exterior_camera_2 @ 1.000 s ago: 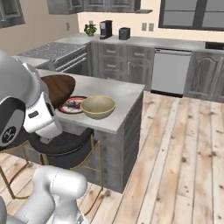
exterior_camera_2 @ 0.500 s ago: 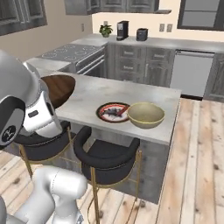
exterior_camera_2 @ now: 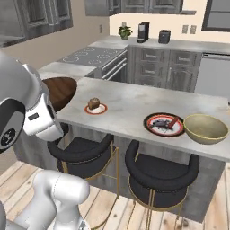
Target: Take the smaller bowl and place it next to the appetizer plate on the dining counter , and place the larger bowl next to the plate with cooked food.
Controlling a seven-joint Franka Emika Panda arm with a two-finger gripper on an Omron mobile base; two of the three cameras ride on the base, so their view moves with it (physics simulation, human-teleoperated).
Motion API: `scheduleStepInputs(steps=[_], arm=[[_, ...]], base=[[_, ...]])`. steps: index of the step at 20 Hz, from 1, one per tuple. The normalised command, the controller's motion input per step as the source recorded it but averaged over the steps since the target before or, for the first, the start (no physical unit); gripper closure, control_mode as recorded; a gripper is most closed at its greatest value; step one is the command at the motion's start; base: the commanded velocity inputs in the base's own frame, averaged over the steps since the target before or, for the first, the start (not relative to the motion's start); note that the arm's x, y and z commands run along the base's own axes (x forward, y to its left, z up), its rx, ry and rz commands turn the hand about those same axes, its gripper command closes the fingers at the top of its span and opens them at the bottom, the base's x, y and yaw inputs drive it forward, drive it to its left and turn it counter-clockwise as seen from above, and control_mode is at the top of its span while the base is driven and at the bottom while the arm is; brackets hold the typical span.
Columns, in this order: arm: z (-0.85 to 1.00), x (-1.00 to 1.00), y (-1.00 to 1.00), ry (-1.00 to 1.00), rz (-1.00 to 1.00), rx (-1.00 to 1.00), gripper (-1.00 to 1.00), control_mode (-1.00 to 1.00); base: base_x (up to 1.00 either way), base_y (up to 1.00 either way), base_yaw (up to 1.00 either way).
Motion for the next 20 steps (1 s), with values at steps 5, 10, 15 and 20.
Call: scheduleStepInputs(steps=[5, 10, 15, 20], arm=[[0.0, 0.0, 0.0, 0.0, 0.0, 0.0, 1.0, 1.0], [0.0, 0.0, 0.0, 0.0, 0.0, 0.0, 1.0, 1.0], [0.0, 0.0, 0.0, 0.0, 0.0, 0.0, 1.0, 1.0], [0.0, 0.0, 0.0, 0.0, 0.0, 0.0, 1.0, 1.0]], base=[[0.14, 0.19, -0.12], [0.26, -0.07, -0.17], [0.76, 0.0, -0.13], [0.91, -0.02, -0.1]])
